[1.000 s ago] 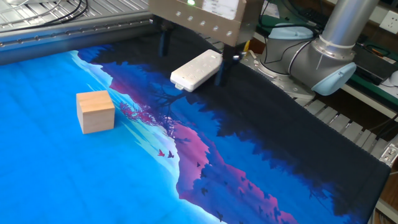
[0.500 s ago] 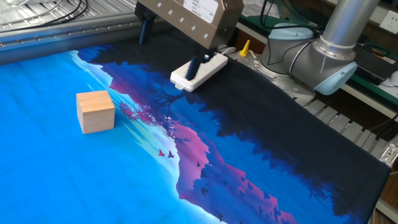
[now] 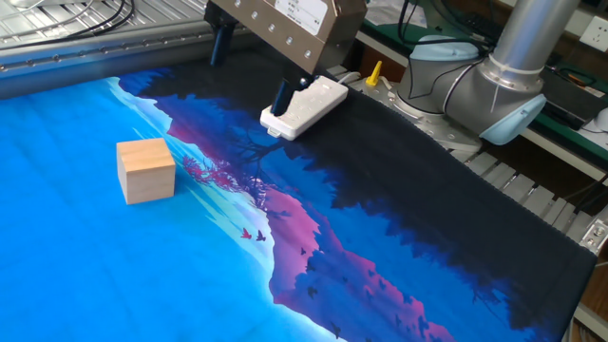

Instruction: Pick up the small block on the left and move it to the right

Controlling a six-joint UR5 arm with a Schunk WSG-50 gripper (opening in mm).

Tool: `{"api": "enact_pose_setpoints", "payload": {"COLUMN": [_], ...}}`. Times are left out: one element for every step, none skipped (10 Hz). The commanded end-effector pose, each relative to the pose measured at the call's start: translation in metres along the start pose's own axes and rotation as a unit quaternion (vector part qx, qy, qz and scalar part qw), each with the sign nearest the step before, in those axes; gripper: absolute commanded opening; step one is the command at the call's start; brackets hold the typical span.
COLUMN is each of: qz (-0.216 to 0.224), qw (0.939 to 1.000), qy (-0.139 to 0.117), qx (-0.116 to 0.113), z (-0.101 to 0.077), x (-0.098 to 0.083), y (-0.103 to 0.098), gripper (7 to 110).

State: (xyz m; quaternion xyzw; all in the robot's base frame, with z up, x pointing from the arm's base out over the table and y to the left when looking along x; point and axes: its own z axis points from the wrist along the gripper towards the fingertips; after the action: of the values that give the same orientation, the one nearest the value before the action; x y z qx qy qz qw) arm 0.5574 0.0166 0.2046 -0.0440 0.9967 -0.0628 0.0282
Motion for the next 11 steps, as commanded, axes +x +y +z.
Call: {"api": "enact_pose_setpoints", "payload": {"qz": [-0.001, -0.002, -0.003, -0.003, -0.003, -0.002, -0.001, -0.001, -0.001, 0.001, 0.012], "qw": [1.0, 1.0, 1.0, 1.0, 1.0, 1.0, 1.0, 1.0, 1.0, 1.0, 0.9996], "qy": [-0.001, -0.001, -0.001, -0.001, -0.001, -0.001, -0.001, -0.002, -0.002, -0.002, -0.006], "qx": [-0.006, -0.006, -0.006, -0.006, -0.006, -0.006, -0.006, -0.006, -0.006, -0.006, -0.024], "z": [-0.0007, -0.0007, -0.0006, -0.0005, -0.0005, -0.0002, 0.0, 0.0001, 0.0002, 0.0004, 0.0014], "x": [-0.0005, -0.0005, -0.0005, -0.0006, -0.0006, -0.0004, -0.0004, -0.0009, -0.0009, -0.0008, -0.0005], "y": [0.002, 0.0019, 0.0019, 0.0019, 0.0019, 0.0017, 0.0016, 0.0015, 0.0014, 0.0011, 0.0077], "gripper": [66, 66, 66, 7, 7, 7, 7, 7, 7, 7, 7]}}
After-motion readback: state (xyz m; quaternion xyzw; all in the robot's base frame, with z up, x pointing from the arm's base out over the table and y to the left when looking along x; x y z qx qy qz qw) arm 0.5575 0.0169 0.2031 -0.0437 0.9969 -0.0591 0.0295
